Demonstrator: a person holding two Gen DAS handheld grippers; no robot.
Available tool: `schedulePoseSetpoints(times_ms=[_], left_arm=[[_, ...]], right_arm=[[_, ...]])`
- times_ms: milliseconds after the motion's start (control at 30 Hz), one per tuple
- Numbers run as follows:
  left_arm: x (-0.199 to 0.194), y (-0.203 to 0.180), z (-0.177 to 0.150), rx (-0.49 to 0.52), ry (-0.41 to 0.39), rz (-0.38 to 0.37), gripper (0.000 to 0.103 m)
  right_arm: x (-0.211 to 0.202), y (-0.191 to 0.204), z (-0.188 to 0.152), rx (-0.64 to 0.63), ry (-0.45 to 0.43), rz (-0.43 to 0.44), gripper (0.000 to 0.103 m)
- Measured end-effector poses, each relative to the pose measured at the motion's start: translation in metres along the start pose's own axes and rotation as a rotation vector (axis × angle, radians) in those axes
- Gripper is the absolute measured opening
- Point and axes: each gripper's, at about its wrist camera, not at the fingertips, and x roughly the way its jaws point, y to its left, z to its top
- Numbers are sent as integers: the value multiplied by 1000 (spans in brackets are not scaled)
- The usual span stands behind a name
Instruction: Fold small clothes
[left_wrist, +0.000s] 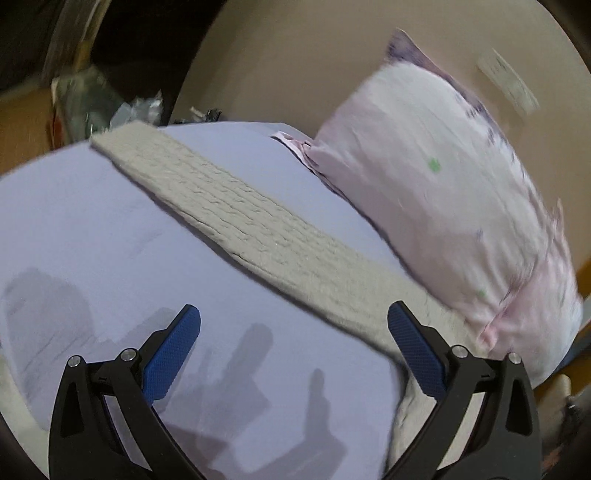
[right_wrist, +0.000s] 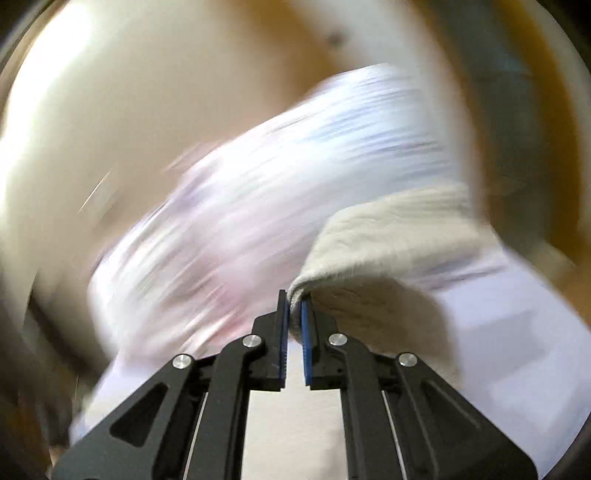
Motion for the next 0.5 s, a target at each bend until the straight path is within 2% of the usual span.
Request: schedulePoseSetpoints(times_ms=[67,100,133,200,233,300,367,400,500], left_arm=[[5,6,5,-48,12,-18,94],[8,10,8,-80,18,-24,90],[10,16,11,-114,25,-26,87],[15,25,14,-165,37,-30,85],[16,31,18,-193,38,-33,83],[18,46,28,-253,34,-32,81],[22,62,40,-322,22,-28,75],[23,68,45,-356,16,-33,72],[27,83,58,-451,4,-41,70]], right_arm=[[46,63,-39,-130,211,130,28],[67,90,-65,-183,333,168,38],[77,106,-83,-217,392,179,38],[74,116,-99,-232,390,178,45],[65,111,-98,-210,358,167,56],[46,95,-91,-150,304,143,71],[28,76,-82,-106,269,99,73],[35,69,-74,-96,264,77,73],[27,45,-64,-61,248,17,76]])
